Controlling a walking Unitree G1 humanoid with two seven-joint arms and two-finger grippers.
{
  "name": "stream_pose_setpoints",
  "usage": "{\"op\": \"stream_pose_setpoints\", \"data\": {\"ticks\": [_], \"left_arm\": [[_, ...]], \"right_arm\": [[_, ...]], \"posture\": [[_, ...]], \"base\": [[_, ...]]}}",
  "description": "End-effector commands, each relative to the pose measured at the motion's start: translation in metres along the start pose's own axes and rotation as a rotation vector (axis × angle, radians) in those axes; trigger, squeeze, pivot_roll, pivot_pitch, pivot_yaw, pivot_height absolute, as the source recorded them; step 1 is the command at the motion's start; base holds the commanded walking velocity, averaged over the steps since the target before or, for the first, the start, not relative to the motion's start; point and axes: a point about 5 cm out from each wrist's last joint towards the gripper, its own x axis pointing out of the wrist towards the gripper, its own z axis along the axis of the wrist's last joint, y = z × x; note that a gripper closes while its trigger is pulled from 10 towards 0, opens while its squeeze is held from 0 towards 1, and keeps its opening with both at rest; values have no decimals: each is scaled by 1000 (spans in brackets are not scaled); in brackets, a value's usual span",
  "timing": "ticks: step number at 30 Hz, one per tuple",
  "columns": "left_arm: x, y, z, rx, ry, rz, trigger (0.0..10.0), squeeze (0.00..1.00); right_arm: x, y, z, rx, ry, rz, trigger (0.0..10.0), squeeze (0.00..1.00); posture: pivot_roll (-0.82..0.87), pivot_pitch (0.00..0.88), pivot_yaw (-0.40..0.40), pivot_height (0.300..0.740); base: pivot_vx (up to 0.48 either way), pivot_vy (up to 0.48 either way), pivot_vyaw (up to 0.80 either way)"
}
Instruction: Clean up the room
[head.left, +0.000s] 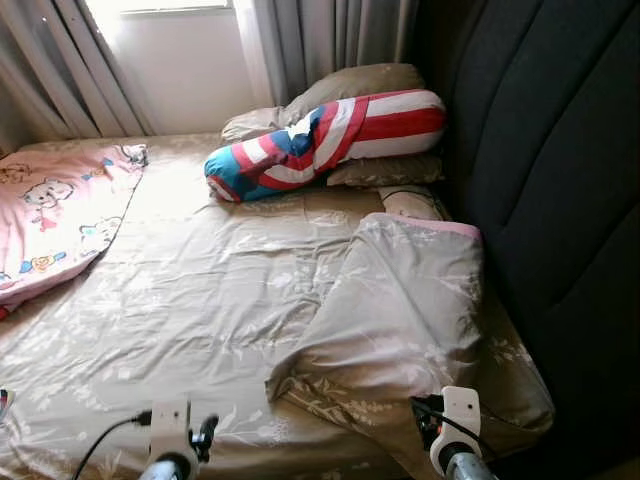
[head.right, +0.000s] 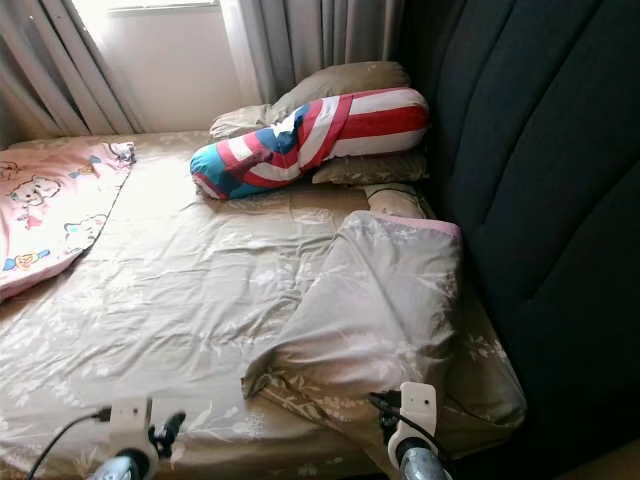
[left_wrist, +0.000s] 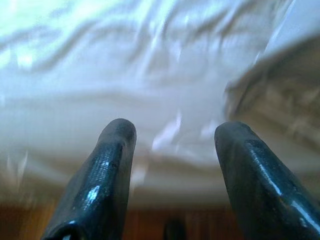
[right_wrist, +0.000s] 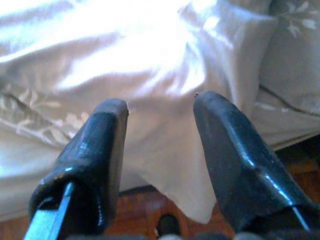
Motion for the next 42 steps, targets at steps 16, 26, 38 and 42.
{"op": "stream_pose_setpoints", "data": {"ticks": [16, 26, 38, 42], "left_arm": [[3, -21, 64, 7, -394, -44, 10000, 0], [-2, -22, 85, 12, -480, -68, 10000, 0], [-7, -23, 93, -1, -502, -75, 10000, 0], [-13, -28, 92, -17, -518, -80, 10000, 0]], "right_arm": [[1, -27, 66, 36, -376, -21, 10000, 0], [-2, -16, 76, 36, -460, 13, 10000, 0], [-8, -14, 99, 14, -563, 30, 10000, 0], [-9, -19, 106, 0, -575, 33, 10000, 0]], "posture": [[-81, 0, 16, 740], [-65, 0, 39, 740], [-78, 0, 15, 740], [-77, 0, 4, 740]], "base": [[0, 0, 0], [0, 0, 0], [0, 0, 0], [0, 0, 0]]}}
